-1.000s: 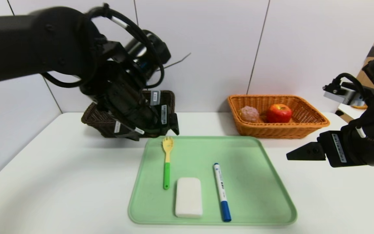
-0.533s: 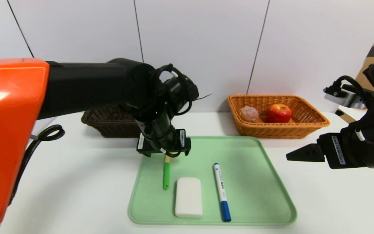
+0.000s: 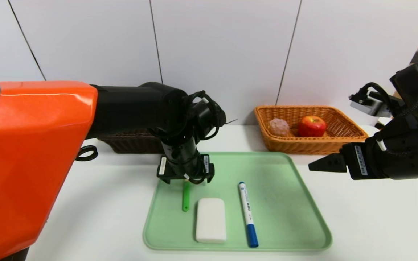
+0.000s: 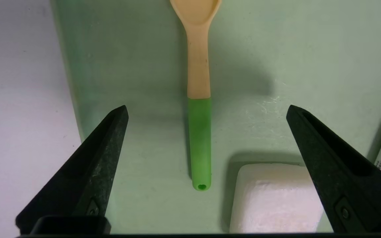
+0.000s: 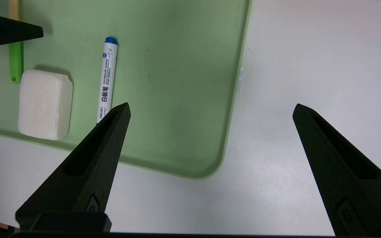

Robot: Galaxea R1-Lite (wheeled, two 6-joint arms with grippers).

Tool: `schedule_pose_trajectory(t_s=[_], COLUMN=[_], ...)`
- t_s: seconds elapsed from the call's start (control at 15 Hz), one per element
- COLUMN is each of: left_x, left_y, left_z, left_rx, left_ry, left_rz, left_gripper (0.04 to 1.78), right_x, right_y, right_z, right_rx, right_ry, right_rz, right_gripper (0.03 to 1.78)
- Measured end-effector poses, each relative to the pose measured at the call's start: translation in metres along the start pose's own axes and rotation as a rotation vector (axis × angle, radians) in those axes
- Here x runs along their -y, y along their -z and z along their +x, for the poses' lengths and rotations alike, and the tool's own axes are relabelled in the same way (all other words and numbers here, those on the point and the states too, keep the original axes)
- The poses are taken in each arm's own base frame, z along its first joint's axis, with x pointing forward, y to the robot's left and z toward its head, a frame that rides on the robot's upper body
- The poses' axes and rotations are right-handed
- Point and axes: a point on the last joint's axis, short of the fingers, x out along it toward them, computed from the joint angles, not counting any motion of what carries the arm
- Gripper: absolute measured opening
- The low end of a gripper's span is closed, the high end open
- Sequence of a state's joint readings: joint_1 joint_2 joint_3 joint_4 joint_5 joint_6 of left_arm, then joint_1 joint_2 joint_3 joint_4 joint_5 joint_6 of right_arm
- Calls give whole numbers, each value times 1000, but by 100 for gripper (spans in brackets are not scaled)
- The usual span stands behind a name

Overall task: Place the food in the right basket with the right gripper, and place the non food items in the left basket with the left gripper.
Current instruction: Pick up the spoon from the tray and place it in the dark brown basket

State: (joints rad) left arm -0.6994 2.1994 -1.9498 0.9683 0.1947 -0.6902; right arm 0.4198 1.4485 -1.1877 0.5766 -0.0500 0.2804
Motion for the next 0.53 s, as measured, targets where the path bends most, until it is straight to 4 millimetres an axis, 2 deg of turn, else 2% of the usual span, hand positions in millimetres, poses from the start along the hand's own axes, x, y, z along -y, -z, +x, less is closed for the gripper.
schedule_pose_trajectory(t_s=[0.53], left_x=[2], left_y=[1], left_z=[14], left_rx=[-24], left_ry=[-18], left_rz=[-6], left_gripper=[169], right_x=[1], right_y=[3], right_z=[6], right_rx=[-27], right_ry=[9], right_rz=[0], right_gripper=[169])
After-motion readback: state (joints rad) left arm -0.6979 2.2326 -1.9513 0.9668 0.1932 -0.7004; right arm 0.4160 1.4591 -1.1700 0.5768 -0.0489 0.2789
